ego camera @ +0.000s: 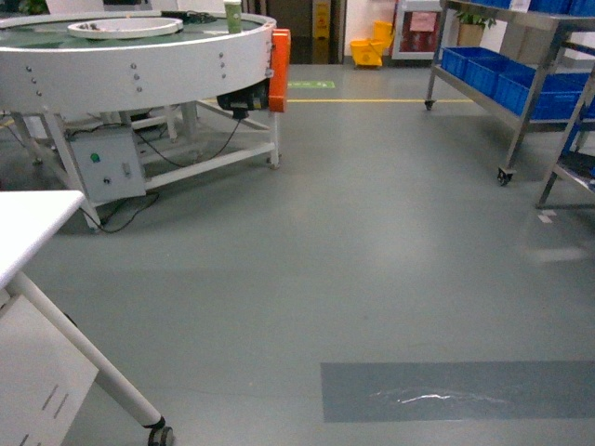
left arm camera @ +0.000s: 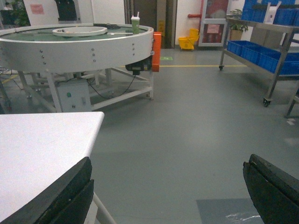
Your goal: Pick red block from blue box to shelf
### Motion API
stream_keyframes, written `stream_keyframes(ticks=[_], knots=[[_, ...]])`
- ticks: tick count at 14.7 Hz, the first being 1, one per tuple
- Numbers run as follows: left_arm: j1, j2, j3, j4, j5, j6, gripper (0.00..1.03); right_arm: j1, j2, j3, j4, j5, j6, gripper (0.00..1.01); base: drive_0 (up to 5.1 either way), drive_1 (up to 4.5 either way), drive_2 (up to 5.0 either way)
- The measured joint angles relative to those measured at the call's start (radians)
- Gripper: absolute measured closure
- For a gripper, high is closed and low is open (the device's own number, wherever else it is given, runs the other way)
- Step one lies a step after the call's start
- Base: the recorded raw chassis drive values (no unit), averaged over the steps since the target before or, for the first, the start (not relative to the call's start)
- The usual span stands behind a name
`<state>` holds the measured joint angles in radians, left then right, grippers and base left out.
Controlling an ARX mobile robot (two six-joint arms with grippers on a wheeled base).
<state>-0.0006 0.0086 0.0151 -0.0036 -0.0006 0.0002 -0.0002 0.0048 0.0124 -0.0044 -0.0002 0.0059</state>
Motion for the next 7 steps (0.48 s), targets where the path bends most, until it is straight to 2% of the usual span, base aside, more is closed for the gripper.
stream_keyframes(ticks=[7], knots=[[0.000,0.000,0.000,0.000,0.000,0.000,0.05,0.000,0.000,0.000,0.000,0.000,0.000,0.74,0.0,0.00,0.0]])
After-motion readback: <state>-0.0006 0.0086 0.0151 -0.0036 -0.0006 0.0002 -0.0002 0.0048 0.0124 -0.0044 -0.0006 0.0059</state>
